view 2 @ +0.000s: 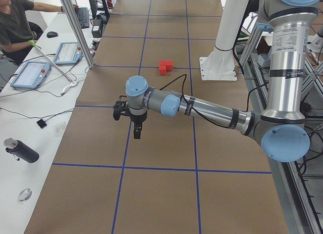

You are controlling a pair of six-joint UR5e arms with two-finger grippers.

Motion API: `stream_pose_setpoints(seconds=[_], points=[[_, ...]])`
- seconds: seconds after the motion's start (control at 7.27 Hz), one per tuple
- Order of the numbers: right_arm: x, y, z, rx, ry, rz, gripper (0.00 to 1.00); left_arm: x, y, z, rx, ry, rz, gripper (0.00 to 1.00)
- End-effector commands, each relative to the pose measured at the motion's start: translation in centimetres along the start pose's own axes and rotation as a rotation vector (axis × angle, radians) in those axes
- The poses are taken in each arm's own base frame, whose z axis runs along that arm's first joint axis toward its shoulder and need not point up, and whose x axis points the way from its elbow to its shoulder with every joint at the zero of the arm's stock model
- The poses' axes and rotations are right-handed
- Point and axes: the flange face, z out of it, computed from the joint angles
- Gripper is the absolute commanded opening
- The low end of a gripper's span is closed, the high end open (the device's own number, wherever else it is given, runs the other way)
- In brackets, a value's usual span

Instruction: Form red blocks into L shape at center

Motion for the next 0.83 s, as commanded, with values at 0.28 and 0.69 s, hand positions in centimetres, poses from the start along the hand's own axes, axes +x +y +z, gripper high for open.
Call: stream_pose_setpoints(seconds=[0.28,0.69], points=[[-0.01,0.26,0.02,0.0,-0.001,0.001,1.0,-1.57,-0.89,2.1,-0.035,-0.011,-0.032,1.0],[0.28,0.33,0.29,-0.005,0.0,0.008,1.0,-0.91,-1.19,1.64,-0.026,-0.008,-0.021,1.0]])
